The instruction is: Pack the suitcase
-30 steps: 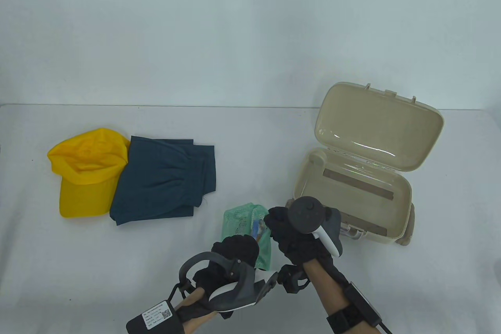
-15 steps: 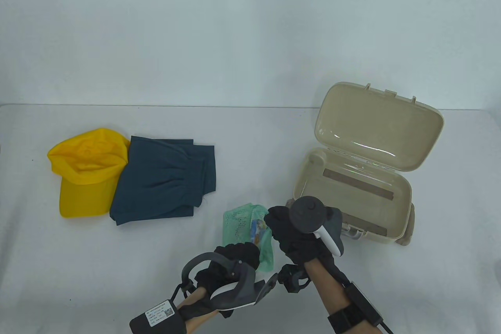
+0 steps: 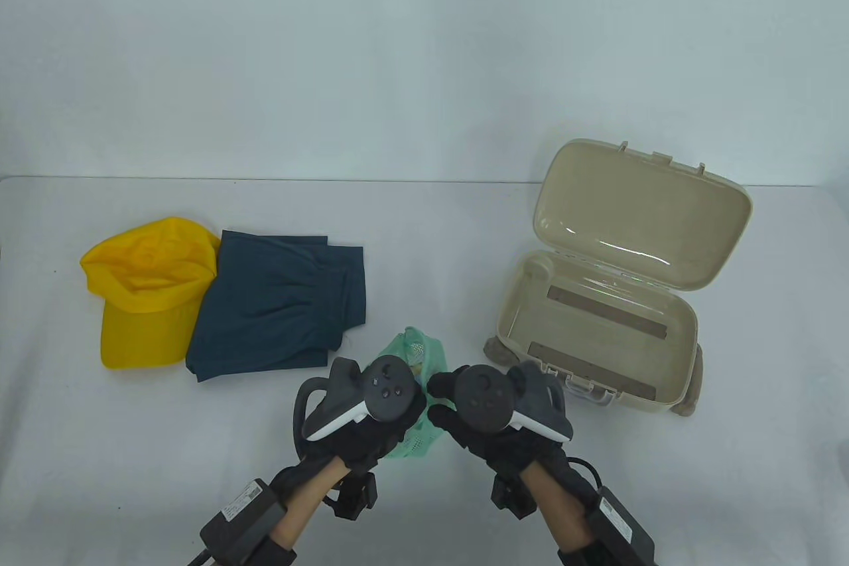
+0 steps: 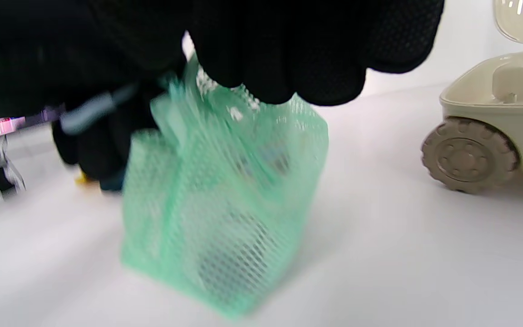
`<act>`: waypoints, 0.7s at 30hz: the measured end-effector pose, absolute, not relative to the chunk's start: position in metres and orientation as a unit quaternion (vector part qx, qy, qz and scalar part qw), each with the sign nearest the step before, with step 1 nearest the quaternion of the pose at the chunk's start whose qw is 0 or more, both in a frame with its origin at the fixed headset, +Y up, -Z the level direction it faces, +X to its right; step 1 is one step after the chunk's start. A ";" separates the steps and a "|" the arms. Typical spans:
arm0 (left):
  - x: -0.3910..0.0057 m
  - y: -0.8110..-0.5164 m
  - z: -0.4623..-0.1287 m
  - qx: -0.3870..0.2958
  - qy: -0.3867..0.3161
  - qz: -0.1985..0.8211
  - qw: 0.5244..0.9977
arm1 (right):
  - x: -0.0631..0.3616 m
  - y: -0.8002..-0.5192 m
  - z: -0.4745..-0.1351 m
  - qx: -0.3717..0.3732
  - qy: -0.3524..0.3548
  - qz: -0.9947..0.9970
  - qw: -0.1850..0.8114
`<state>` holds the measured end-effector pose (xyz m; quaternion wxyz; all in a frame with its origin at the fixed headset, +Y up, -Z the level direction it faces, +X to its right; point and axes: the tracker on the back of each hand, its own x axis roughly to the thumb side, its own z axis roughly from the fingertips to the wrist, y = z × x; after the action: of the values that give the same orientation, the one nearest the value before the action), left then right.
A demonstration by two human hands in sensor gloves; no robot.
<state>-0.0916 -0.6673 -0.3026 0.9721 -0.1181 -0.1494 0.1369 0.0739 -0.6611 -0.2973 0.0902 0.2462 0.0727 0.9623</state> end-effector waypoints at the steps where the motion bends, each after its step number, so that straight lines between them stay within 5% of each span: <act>1: -0.093 -0.668 -0.304 -0.124 -0.147 0.147 0.970 | 0.068 -0.666 -0.295 0.243 0.069 0.965 0.064; 9: -0.096 -0.671 -0.304 -0.146 -0.162 0.166 0.962 | 0.052 -0.684 -0.291 0.205 -0.016 0.976 0.067; 21: -0.089 -0.640 -0.335 -0.022 -0.122 -0.021 0.992 | 0.052 -0.675 -0.287 0.214 -0.032 0.974 0.064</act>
<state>-0.0889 -0.6399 -0.3346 0.9921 -0.0221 -0.1216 -0.0210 0.0525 -0.6749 -0.2866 0.0642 0.2138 -0.0320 0.9742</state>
